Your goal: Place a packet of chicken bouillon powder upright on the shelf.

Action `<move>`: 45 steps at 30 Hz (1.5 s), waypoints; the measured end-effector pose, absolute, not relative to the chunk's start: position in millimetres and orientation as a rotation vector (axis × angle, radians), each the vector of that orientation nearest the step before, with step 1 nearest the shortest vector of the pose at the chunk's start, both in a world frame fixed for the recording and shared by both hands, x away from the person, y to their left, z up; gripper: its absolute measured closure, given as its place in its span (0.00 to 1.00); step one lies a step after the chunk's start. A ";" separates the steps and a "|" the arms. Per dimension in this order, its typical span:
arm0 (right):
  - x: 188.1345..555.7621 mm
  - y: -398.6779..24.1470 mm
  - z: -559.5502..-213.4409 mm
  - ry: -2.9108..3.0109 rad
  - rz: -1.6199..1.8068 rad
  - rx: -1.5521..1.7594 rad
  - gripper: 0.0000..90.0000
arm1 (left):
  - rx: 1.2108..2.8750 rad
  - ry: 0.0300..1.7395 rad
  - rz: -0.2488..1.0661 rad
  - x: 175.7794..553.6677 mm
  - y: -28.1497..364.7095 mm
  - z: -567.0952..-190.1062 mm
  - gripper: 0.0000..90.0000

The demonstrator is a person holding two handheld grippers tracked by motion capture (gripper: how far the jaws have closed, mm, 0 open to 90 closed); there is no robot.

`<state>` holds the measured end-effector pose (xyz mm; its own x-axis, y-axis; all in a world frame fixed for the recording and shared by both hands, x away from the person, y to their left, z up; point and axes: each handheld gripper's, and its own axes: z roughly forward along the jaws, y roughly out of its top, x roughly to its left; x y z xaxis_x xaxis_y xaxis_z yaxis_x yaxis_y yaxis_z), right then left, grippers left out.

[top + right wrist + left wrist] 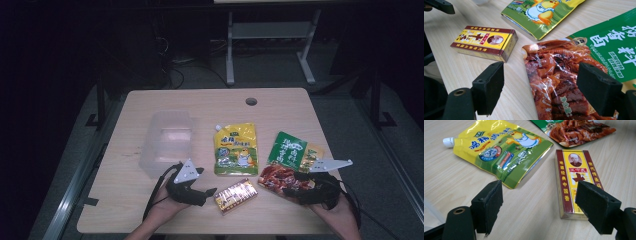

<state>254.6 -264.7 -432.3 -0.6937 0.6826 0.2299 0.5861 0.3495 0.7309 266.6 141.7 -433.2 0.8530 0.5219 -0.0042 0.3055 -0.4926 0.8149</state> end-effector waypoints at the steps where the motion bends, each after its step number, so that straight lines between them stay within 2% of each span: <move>1: 253.9 -264.9 -432.1 2.484 1.267 1.182 0.24 | 2.116 0.605 0.300 266.7 141.5 -433.0 0.24; 13: 260.5 -264.6 -429.1 2.486 1.312 1.180 0.23 | 2.115 0.606 0.309 268.5 138.7 -431.8 0.27; 26: 284.5 -242.5 -405.8 2.519 1.324 1.093 0.23 | 2.097 0.636 0.296 279.2 130.5 -424.7 0.29; 45: 355.9 -212.5 -381.8 2.603 1.274 1.094 0.22 | 2.134 0.674 0.277 306.9 98.9 -424.3 0.37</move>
<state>355.9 -212.5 -381.8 -0.7498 0.6111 0.2535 0.5751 0.4126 0.7064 306.9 98.9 -424.3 0.8295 0.5570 -0.0419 0.3666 -0.4864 0.7931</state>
